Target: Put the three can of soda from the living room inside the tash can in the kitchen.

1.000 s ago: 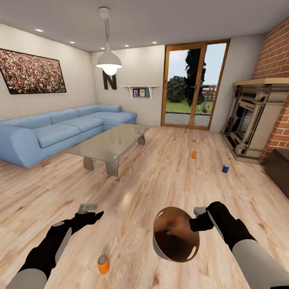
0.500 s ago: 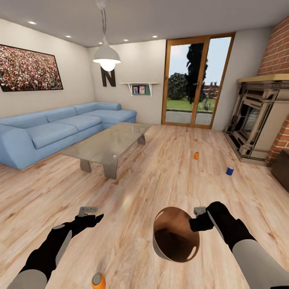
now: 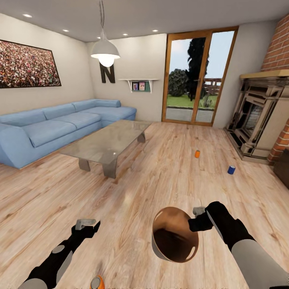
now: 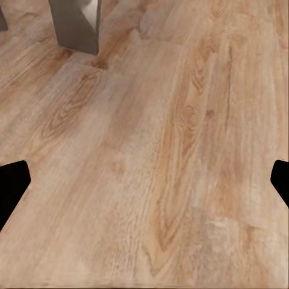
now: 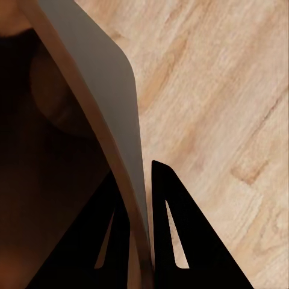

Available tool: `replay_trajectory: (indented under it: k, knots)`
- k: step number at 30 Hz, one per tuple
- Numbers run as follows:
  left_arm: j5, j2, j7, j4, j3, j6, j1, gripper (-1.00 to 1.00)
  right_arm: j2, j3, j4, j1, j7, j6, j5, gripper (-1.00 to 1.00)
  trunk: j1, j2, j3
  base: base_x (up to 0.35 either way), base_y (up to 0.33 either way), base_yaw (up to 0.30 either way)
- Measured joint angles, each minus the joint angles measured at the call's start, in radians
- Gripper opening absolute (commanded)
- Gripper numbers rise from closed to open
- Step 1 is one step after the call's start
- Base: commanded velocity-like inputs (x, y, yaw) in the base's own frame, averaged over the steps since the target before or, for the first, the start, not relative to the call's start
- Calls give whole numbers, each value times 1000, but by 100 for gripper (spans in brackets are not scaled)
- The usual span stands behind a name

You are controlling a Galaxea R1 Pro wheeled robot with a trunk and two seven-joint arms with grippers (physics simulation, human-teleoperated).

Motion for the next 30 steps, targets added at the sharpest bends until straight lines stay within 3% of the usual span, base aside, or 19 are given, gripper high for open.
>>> replay_trajectory:
  k: [9, 17, 20, 24, 30]
  knots:
    - [-1, -3, 47, 99, -5, -98, 9, 100, 9, 0, 0, 0, 0, 4, 2, -100, 0, 0, -14, 1, 0, 0]
    - [-2, -5, 49, 111, -7, -122, 19, 100, 9, -4, 1, -1, -1, 6, 2, -100, 0, 0, -26, 0, 0, 0]
    - [-2, -6, 49, 112, -8, -125, 20, 100, 9, -4, 0, -7, -2, 40, 3, -100, 0, 0, -30, 0, 0, 0]
    - [-2, -6, 49, 112, -8, -126, 20, 100, 7, -6, -1, -32, -2, 39, 5, -100, 0, 0, -36, 0, 0, 0]
    - [-5, -7, 49, 113, -9, -126, 20, 100, 4, -7, 2, -118, -2, 38, -6, -100, 0, 0, -45, 0, 0, 0]
